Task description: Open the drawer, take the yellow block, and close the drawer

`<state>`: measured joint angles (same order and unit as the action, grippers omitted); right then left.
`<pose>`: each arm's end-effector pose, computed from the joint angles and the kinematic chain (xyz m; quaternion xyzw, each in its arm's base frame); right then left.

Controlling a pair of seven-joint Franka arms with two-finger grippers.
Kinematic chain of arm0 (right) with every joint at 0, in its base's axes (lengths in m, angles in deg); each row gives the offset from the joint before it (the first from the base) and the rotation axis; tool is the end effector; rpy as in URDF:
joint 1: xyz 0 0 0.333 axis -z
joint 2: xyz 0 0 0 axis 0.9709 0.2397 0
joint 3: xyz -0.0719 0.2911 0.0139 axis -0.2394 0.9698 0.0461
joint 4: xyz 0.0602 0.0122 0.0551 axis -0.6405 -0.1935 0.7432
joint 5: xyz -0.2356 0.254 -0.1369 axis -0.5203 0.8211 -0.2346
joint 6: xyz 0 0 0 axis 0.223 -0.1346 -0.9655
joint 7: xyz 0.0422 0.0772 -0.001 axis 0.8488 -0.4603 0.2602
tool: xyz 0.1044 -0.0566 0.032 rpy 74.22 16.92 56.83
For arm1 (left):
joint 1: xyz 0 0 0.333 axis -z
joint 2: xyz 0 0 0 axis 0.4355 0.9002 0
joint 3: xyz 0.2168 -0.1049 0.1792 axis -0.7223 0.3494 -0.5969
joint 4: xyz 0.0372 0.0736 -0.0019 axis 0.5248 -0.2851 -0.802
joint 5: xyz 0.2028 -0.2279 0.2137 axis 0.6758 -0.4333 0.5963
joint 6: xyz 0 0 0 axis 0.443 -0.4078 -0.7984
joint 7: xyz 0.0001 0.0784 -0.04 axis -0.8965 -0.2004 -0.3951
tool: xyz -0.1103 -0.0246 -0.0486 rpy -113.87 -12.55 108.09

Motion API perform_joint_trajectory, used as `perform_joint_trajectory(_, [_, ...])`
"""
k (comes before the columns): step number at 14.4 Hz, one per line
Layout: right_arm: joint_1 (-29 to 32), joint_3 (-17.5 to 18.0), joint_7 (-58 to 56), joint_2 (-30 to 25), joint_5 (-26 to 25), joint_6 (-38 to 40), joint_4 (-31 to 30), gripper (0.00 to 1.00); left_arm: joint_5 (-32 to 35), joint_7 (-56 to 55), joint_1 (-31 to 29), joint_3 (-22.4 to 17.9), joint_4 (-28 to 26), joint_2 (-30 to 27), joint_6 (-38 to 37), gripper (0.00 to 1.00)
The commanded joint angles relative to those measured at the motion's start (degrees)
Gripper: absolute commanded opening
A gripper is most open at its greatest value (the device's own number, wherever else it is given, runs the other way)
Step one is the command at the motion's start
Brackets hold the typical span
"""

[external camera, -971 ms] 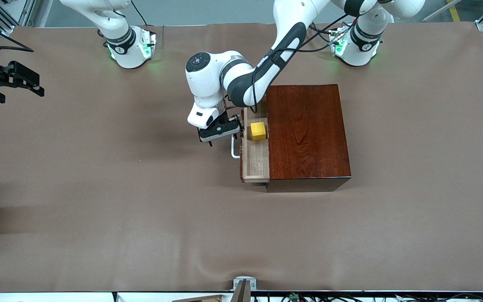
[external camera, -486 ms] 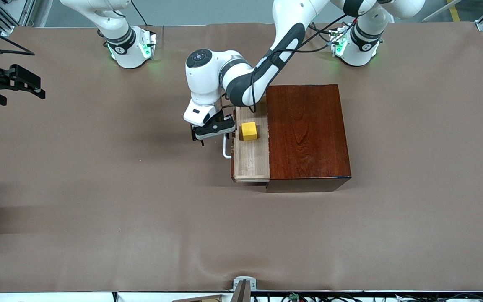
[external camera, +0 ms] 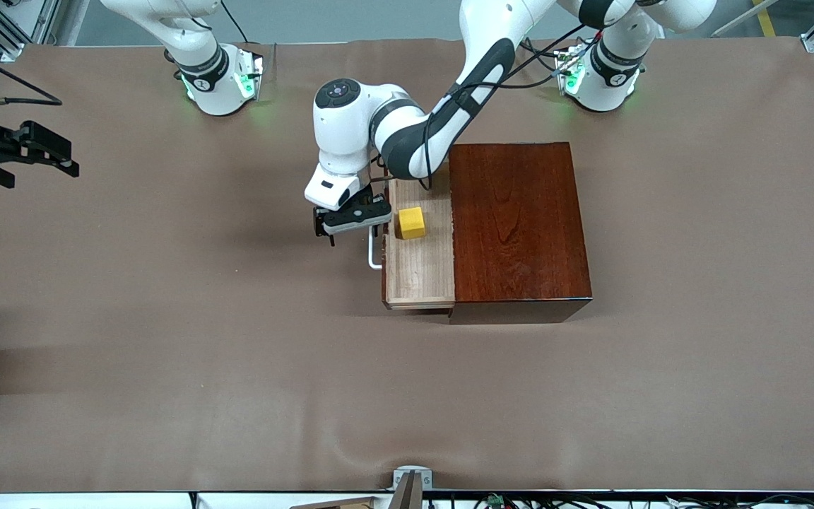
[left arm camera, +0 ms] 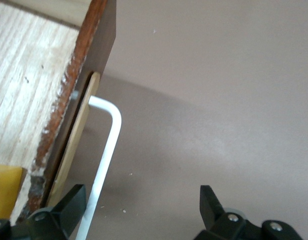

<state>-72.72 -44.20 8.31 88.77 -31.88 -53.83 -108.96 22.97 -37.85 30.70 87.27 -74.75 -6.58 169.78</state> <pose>0.5260 0.0073 0.6108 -0.9962 -0.0799 0.0318 0.0168 0.4318 -0.6151 0.2941 0.9760 0.1500 0.1460 0.0602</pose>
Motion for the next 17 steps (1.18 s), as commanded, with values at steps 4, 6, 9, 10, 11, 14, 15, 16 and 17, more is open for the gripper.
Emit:
perform_joint_trajectory(4, [0.80, 0.53, -0.95, 1.40, -0.88, -0.41, 0.98, 1.00, -0.27, 1.72, -1.23, 0.14, 1.48, -3.60, -4.38, 1.00])
perform_joint_trajectory(6, [0.89, 0.53, -0.86, 2.10, -0.87, -1.98, 0.98, 1.00, -0.88, 6.62, -3.77, 0.15, 1.39, -9.47, -9.56, 1.00])
perform_joint_trajectory(9, [2.29, 0.44, -0.86, 3.95, -0.26, -6.29, 0.80, 1.00, -1.06, 10.43, -7.11, 0.15, 0.43, -18.18, -17.99, 1.00])
perform_joint_trajectory(10, [2.30, 0.52, -0.51, 4.56, -0.09, -6.30, 0.89, 1.00, -0.88, 10.60, -8.34, -0.03, 0.25, -20.29, -21.25, 1.00])
perform_joint_trajectory(11, [1.86, 0.53, -0.16, 4.57, 0.09, -6.04, 0.89, 1.00, -0.36, 11.30, -9.05, -0.12, 0.25, -22.14, -24.15, 1.00])
perform_joint_trajectory(14, [1.42, 0.70, 0.19, 4.83, 0.44, -5.86, 0.89, 1.00, -1.32, 18.04, -14.83, 0.41, -0.19, -27.59, -31.10, 1.00])
perform_joint_trajectory(15, [1.33, 0.70, 1.24, 4.83, 0.88, -5.77, 0.89, 1.00, -2.37, 23.03, -17.03, 0.41, -0.28, -29.09, -33.73, 1.00])
perform_joint_trajectory(16, [1.24, 0.88, 4.03, 4.83, 1.49, -5.69, 0.89, 1.00, -4.03, 28.31, -19.92, 0.41, -0.28, -30.23, -35.50, 1.00])
perform_joint_trajectory(17, [0.55, 0.96, 7.98, 4.83, 1.85, -5.68, 0.89, 1.00, -5.26, 33.93, -23.35, 0.41, -0.28, -31.29, -37.52, 1.00])
